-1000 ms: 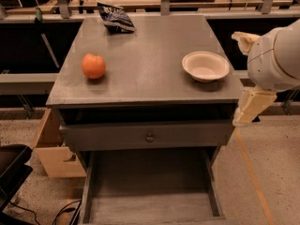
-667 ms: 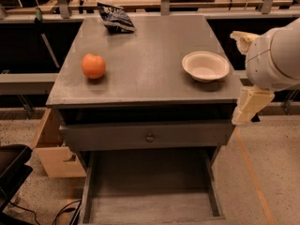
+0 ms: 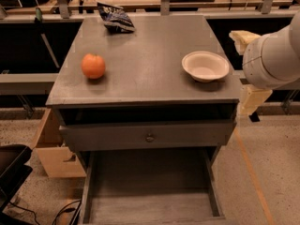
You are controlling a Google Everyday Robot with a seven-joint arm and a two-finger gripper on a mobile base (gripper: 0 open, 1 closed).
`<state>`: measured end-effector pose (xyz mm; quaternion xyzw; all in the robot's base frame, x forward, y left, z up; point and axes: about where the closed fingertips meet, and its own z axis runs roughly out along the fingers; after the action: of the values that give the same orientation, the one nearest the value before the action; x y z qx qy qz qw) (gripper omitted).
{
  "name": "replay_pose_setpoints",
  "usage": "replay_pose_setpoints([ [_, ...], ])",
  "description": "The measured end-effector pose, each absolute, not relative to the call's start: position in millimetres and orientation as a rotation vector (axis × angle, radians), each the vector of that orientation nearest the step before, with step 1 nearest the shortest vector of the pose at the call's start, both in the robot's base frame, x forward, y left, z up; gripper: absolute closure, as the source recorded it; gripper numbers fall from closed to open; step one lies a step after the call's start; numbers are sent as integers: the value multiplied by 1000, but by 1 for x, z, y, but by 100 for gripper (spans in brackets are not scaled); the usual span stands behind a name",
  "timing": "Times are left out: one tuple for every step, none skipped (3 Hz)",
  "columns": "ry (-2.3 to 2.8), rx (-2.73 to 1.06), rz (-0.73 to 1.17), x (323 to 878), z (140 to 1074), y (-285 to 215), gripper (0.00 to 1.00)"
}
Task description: Move paper bowl near blue chip bag
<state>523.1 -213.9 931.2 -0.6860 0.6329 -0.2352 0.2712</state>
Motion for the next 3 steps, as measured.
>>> replay_pose_setpoints([
  [1665, -1838, -673, 546, 926, -231, 0],
  [1618, -1803, -673, 575, 920, -251, 0],
  [1582, -1765, -640, 602, 909, -260, 0],
])
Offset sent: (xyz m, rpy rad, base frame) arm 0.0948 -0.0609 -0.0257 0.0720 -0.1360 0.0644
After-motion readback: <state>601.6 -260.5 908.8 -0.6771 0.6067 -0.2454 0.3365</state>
